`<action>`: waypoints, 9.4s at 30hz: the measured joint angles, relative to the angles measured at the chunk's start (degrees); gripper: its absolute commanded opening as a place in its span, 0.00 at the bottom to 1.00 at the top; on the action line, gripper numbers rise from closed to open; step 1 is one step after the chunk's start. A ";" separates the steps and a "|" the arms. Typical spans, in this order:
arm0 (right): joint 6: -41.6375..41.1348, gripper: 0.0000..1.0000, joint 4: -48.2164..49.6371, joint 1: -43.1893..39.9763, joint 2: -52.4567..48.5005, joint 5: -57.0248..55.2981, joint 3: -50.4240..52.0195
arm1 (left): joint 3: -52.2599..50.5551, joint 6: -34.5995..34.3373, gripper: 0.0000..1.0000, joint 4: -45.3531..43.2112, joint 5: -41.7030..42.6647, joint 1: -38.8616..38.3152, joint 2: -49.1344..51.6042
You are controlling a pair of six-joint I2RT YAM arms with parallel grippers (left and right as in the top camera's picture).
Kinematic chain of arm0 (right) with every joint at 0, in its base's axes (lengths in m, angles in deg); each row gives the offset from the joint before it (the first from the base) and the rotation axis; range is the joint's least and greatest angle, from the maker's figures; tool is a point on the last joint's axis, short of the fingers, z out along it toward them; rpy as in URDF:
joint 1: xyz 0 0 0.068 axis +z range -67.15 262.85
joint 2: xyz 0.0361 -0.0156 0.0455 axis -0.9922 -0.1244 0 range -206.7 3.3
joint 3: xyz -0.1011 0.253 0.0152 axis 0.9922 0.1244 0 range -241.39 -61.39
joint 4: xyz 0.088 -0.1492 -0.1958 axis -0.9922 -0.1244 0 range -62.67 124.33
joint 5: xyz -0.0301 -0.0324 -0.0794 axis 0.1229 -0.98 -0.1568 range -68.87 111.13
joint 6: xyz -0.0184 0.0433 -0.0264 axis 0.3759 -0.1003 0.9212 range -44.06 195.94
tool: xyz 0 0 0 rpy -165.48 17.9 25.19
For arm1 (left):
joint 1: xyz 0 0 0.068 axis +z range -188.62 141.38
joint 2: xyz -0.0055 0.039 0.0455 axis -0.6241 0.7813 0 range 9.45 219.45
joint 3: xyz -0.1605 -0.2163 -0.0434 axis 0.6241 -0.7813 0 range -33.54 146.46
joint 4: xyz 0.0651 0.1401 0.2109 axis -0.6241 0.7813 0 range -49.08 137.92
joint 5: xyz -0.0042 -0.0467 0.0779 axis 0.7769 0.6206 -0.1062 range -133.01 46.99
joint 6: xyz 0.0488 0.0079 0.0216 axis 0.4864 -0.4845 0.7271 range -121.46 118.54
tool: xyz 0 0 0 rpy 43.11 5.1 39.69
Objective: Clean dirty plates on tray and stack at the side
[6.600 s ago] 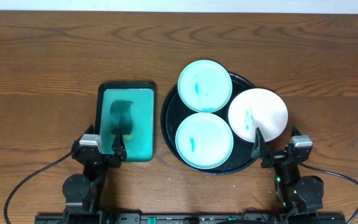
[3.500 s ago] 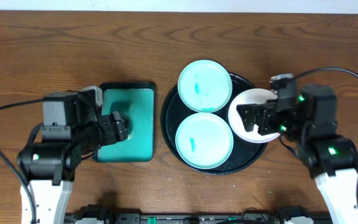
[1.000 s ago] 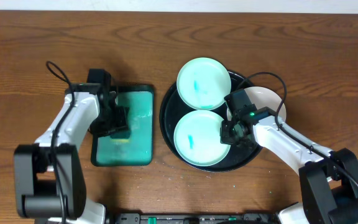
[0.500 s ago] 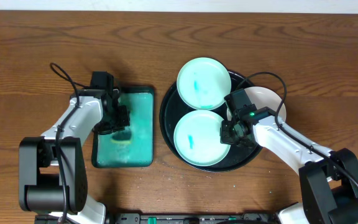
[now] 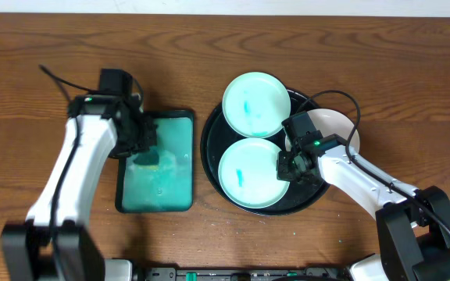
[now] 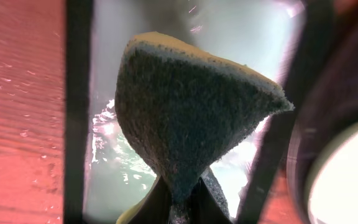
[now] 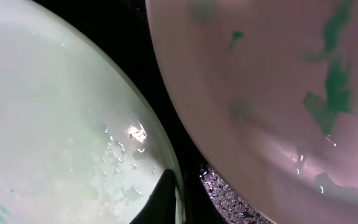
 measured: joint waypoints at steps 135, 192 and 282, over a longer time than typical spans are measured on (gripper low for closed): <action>-2.25 0.01 0.70 0.00 -0.20 0.68 -0.09 | 0.26 -23.06 0.07 -32.61 25.64 -38.95 26.03; 11.87 0.01 1.27 10.27 12.24 -11.17 -18.12 | -5.25 -12.68 0.67 0.04 -5.57 -6.60 -22.99; 47.84 0.01 44.74 39.91 -1.88 -53.66 -19.71 | -4.92 -12.72 0.75 5.97 -5.77 -6.56 -55.36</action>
